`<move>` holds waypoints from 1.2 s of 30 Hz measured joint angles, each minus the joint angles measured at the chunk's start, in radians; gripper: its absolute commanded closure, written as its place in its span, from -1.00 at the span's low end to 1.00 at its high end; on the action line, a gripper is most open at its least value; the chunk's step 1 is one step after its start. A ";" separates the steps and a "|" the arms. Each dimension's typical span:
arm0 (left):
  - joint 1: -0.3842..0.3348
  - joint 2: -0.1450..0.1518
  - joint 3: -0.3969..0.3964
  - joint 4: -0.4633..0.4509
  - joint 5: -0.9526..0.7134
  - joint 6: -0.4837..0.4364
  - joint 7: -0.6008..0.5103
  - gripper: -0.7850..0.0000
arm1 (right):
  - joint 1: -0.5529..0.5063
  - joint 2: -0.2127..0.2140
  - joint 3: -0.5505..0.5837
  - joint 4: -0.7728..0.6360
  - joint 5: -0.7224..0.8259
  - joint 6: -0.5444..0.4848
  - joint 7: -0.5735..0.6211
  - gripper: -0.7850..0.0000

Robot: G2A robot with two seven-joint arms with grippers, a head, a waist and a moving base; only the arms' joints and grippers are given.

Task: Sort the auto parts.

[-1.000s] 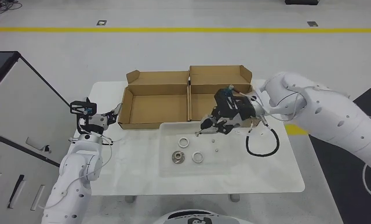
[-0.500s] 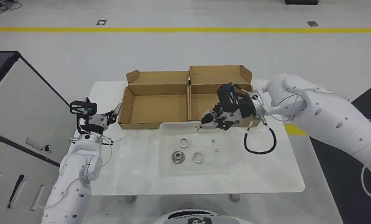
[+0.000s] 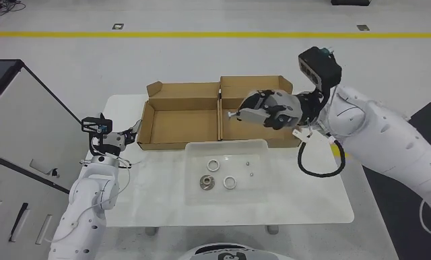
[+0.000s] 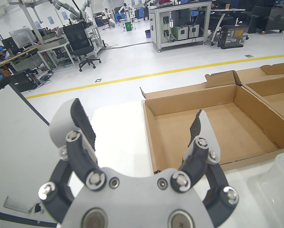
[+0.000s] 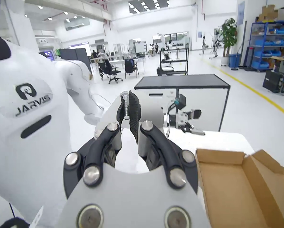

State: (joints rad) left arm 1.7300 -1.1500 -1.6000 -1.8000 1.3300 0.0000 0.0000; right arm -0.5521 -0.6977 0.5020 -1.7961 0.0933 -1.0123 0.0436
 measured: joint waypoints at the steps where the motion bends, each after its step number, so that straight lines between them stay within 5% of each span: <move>1: 0.000 0.000 0.000 0.000 0.000 0.000 0.000 -1.00 | 0.000 -0.006 0.009 -0.011 0.011 0.000 0.000 1.00; 7: 0.000 0.000 0.000 0.000 0.000 0.000 0.000 -1.00 | 0.001 -0.060 0.065 -0.077 0.137 0.000 0.051 1.00; 14: 0.000 0.000 0.000 0.000 0.000 0.000 0.000 -1.00 | -0.031 -0.125 0.140 -0.070 0.375 0.000 0.262 1.00; 29: 0.000 0.000 0.000 0.000 0.000 0.000 0.000 -1.00 | -0.048 -0.128 0.150 -0.087 0.374 0.005 0.229 1.00; 36: 0.000 0.000 0.000 0.000 0.000 0.000 0.000 -1.00 | -0.106 -0.165 0.208 -0.166 0.512 0.000 0.204 1.00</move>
State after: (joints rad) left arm 1.7300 -1.1500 -1.6000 -1.8000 1.3300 0.0000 0.0000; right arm -0.6577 -0.8627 0.7104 -1.9621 0.6055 -1.0124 0.2475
